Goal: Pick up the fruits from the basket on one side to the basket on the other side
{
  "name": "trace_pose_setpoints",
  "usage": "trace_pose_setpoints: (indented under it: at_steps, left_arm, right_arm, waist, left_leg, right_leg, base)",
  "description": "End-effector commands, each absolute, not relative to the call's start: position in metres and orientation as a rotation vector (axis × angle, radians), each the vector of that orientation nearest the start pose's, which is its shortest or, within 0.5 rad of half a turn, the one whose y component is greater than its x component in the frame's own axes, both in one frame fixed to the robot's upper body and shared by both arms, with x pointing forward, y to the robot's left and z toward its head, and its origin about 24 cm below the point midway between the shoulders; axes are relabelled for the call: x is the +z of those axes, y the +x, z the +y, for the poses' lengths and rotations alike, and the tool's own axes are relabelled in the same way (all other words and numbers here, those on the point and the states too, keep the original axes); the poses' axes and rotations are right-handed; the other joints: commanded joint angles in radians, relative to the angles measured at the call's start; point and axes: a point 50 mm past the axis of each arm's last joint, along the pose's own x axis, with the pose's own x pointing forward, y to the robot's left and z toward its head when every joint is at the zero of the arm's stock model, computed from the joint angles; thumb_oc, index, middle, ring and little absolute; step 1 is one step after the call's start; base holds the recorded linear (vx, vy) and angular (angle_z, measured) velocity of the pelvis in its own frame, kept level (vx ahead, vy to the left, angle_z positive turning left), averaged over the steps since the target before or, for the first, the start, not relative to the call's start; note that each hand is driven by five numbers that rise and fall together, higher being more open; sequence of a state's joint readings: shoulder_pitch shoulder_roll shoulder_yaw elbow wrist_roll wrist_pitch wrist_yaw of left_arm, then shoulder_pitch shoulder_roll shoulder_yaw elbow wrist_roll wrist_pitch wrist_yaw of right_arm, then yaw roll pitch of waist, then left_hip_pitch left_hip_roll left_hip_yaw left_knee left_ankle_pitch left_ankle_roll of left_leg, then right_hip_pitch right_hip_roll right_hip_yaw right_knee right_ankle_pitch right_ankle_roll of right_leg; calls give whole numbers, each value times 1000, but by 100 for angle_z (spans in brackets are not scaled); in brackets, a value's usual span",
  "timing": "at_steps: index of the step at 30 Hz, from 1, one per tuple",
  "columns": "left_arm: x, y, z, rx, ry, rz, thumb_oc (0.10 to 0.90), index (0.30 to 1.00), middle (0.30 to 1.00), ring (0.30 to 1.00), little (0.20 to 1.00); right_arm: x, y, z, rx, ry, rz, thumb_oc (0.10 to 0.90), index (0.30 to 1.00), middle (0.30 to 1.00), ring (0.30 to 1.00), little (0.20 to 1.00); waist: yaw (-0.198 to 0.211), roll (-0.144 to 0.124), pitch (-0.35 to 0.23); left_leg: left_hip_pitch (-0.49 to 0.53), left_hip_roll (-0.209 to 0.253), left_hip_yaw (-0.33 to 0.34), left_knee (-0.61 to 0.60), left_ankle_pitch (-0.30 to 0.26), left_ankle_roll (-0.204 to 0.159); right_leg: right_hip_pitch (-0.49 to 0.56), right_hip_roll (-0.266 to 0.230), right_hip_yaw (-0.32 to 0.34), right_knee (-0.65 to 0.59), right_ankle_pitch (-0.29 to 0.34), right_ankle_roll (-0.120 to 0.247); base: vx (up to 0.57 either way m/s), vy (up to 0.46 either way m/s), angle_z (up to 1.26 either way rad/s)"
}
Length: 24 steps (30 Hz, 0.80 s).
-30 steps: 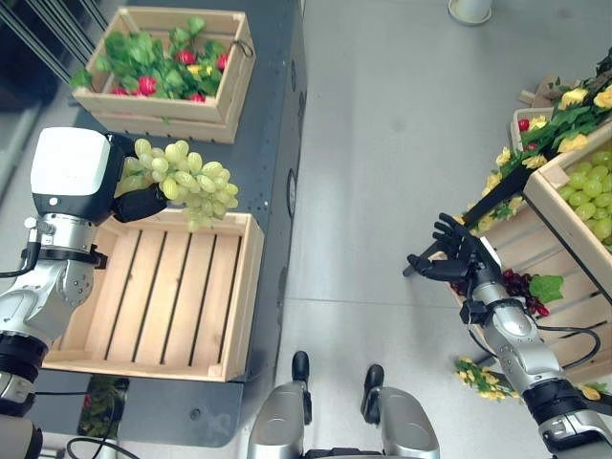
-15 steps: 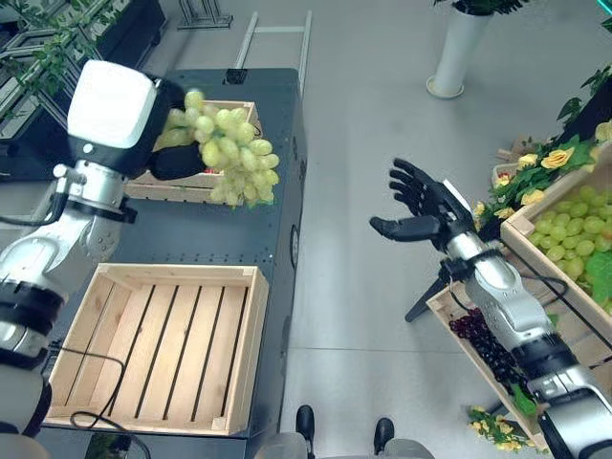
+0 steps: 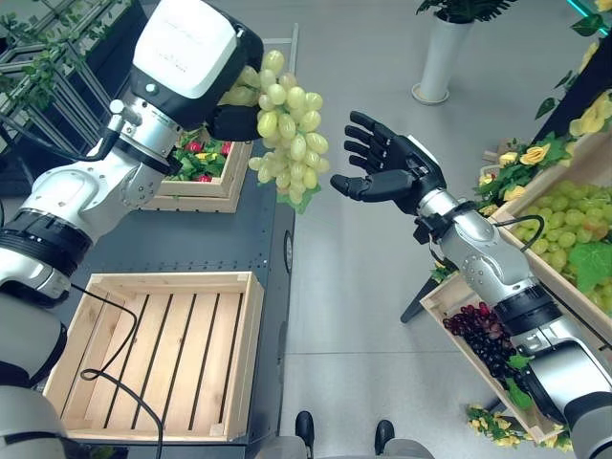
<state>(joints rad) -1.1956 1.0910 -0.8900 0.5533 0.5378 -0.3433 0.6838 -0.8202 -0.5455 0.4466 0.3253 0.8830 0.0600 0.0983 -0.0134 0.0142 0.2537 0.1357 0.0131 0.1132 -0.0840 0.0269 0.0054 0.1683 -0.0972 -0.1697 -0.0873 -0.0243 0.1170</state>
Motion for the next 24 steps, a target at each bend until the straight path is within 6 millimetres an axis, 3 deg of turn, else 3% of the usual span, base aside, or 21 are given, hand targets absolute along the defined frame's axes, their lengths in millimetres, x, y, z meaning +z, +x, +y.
trace_pose_setpoints:
  at_steps: [1, 8, 13, 24]
  left_arm:
    - [338, 353, 216, 393, 1561, -1160, 400, 300, 300, 300, 300]
    - [340, 357, 182, 298, 1584, -1238, 400, 300, 300, 300, 300]
    - [340, 358, 170, 264, 1632, -1267, 400, 300, 300, 300, 300]
    - [346, 361, 169, 320, 1682, -1279, 400, 300, 300, 300, 300]
  right_arm:
    - [212, 371, -122, 562, 222, -240, 800, 900, 900, 900, 900]
    - [210, 373, -99, 664, 330, -172, 800, 900, 900, 900, 900]
    - [205, 365, -78, 792, 413, -112, 800, 900, 900, 900, 900]
    - [187, 343, -46, 1013, 508, 25, 800, 900, 900, 900, 900]
  waist:
    - [13, 18, -224]
    - [15, 10, -235]
    - [11, 10, -241]
    - [4, 8, -250]
  left_leg:
    - [-11, -60, -28, 25, -92, -10]
    - [-8, -55, -31, 26, -92, -11]
    - [-5, -54, -31, 25, -91, -10]
    - [-3, -50, -24, 13, -82, -10]
  right_leg:
    - [-37, 56, 27, 1, 24, -64]
    - [-32, 59, 31, 0, 21, -67]
    - [-30, 61, 36, 0, 20, -69]
    - [-34, 61, 40, 0, 21, -65]
  base:
    - [26, -12, -3]
    - [3, -2, 0]
    - [8, 1, -1]
    - [0, 1, -2]
